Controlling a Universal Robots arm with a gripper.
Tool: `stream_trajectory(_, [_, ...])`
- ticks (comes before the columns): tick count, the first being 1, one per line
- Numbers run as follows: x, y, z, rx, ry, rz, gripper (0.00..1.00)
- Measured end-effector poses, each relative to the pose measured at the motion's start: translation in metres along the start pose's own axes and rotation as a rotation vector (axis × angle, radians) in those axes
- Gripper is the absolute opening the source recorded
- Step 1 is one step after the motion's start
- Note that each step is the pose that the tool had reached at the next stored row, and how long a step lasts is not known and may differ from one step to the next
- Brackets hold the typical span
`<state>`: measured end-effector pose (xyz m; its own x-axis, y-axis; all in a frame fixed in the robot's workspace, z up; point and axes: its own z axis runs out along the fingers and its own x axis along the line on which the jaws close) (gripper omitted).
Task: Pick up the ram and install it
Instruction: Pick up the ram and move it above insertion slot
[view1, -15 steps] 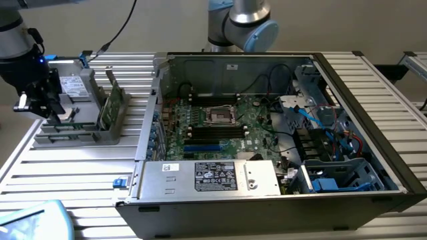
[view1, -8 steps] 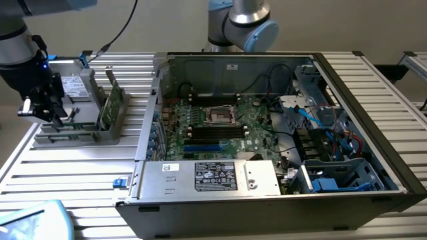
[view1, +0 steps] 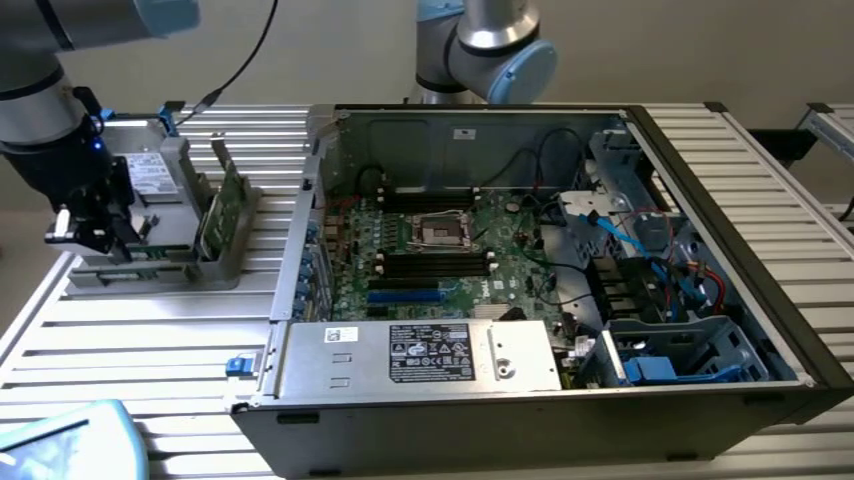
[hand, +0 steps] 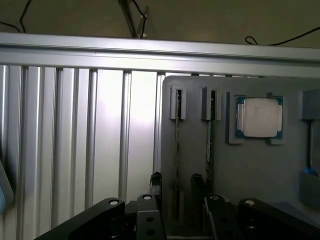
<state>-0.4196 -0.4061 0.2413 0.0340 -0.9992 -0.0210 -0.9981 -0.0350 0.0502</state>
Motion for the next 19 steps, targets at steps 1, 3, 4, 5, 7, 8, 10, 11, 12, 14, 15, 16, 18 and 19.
stream_trajectory(1, [0.0, -0.0001, 0.0019, 0.0002, -0.0001, 0.0, 0.37])
stream_trajectory(3, [0.0, -0.0003, 0.0055, 0.0003, 0.0, 0.0, 0.37])
stream_trajectory(4, [0.0, -0.0003, 0.0073, 0.0003, 0.0, 0.0, 0.37])
stream_trajectory(5, [0.0, -0.0004, 0.0091, 0.0005, 0.0, 0.0, 0.37])
stream_trajectory(7, [0.001, -0.0006, 0.0127, 0.0007, 0.0, 0.0, 0.37])
stream_trajectory(8, [0.001, -0.0007, 0.0145, 0.0009, -0.0001, 0.0, 0.37])
stream_trajectory(10, [0.001, -0.0009, 0.0182, 0.0011, 0.0, 0.0, 0.37])
stream_trajectory(11, [0.001, -0.001, 0.0199, 0.0011, 0.0, -0.001, 0.37])
stream_trajectory(12, [0.001, -0.0011, 0.0218, 0.0013, 0.0, -0.001, 0.37])
stream_trajectory(14, [0.001, -0.0013, 0.0254, 0.0015, 0.0, -0.001, 0.37])
stream_trajectory(15, [0.001, -0.0014, 0.0273, 0.0016, 0.0, -0.001, 0.37])
stream_trajectory(16, [0.001, -0.0015, 0.0292, 0.0018, -0.0001, -0.001, 0.37])
stream_trajectory(18, [0.001, -0.0016, 0.032, 0.0017, 0.0001, -0.002, 0.37])
stream_trajectory(19, [0.001, -0.0018, 0.0329, 0.0018, 0.0, -0.002, 0.37])
